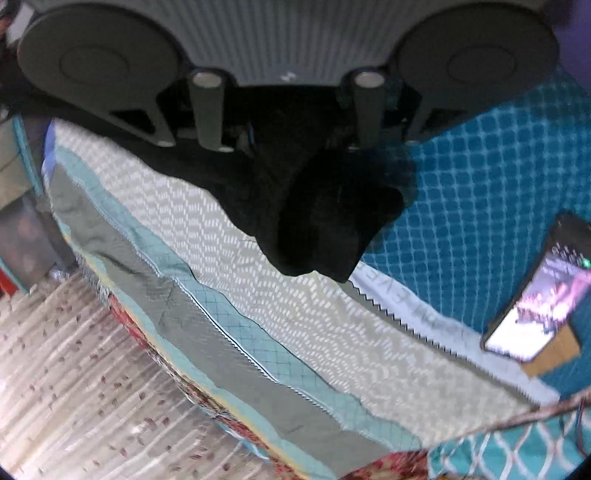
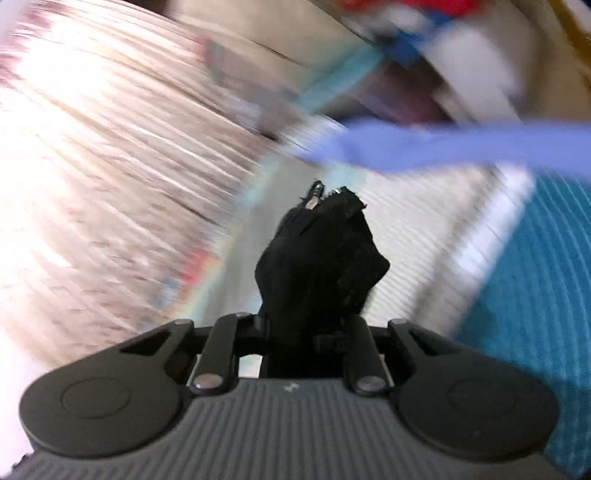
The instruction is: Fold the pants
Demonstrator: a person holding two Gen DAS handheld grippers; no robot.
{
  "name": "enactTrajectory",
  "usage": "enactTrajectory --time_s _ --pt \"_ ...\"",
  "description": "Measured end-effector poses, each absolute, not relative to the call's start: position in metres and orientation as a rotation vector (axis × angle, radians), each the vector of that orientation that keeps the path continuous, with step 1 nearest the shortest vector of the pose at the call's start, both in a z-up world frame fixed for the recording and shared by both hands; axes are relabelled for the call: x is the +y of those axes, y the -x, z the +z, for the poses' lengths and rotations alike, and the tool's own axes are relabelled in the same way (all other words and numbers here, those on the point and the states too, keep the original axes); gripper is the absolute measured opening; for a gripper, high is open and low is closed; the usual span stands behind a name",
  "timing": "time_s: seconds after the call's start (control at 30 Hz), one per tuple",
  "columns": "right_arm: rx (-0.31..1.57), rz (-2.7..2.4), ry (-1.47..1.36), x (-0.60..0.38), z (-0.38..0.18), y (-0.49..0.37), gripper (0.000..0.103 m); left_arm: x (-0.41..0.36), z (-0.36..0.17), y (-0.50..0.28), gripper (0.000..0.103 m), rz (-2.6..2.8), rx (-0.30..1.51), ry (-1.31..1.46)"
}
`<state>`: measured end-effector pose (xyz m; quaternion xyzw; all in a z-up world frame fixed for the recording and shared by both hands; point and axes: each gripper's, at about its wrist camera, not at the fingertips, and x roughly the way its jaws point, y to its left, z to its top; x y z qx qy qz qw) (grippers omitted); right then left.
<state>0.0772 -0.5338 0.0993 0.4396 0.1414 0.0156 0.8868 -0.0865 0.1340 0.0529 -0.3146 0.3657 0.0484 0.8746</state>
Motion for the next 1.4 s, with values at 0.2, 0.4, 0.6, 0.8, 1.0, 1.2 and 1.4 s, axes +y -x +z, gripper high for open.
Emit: enactTrajectory --time_s 0.2,0.4,0.6,0.8,1.0,1.2,1.4 --pt "0.370 -0.120 -0.869 -0.559 0.068 -0.062 0.028 0.112 0.027 0.089 0.036 0.184 0.846 0.466" --pt "0.491 -0.384 -1.017 -0.565 0.001 -0.018 0.057 0.118 0.039 0.108 0.066 0.178 0.795 0.480" --pt "0.411 -0.490 -0.792 -0.514 0.036 0.037 0.057 0.159 0.042 0.128 0.098 0.162 0.672 0.652" --pt "0.628 0.151 -0.507 -0.361 0.081 -0.042 0.058 0.173 0.025 0.078 0.103 0.115 0.685 0.575" --pt "0.914 0.781 -0.183 -0.143 0.051 -0.063 0.055 0.170 0.013 0.019 0.013 -0.054 0.724 0.549" --pt "1.003 0.980 0.070 -0.010 0.005 -0.060 0.013 0.205 0.074 0.014 0.012 -0.091 0.481 0.586" --pt "1.004 0.923 0.086 0.039 -0.022 -0.103 0.016 0.189 0.036 -0.016 0.048 0.160 0.640 0.393"
